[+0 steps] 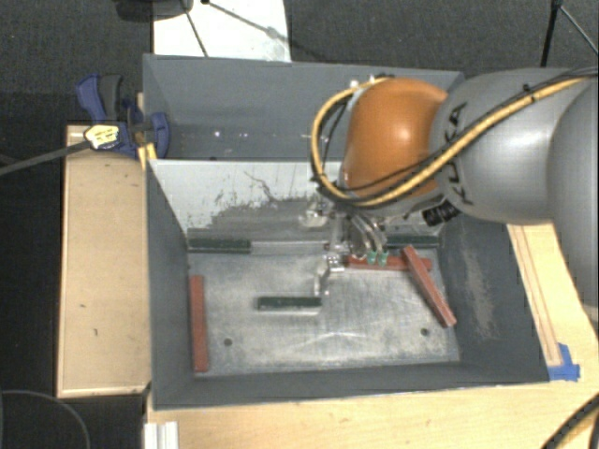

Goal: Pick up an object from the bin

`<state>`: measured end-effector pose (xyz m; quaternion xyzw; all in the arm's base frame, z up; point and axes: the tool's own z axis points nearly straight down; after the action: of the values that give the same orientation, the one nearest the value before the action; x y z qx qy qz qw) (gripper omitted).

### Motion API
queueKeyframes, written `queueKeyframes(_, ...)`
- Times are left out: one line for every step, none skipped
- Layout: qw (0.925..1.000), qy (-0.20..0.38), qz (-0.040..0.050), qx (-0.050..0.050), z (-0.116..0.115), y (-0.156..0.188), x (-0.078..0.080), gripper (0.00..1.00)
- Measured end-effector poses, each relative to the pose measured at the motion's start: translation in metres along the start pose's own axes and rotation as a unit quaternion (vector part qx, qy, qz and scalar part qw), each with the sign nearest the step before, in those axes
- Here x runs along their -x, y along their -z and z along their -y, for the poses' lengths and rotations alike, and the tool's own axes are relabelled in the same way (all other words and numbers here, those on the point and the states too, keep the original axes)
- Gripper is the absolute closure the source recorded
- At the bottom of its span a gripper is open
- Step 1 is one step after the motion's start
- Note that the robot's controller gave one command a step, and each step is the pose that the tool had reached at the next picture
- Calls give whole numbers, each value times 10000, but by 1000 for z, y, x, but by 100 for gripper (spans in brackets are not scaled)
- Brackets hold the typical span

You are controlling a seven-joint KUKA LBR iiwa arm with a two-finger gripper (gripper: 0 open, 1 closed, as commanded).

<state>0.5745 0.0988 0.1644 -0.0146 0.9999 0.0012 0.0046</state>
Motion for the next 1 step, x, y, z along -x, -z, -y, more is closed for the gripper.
queueKeyframes(9992,402,5,4,-9,-89,-4,100)
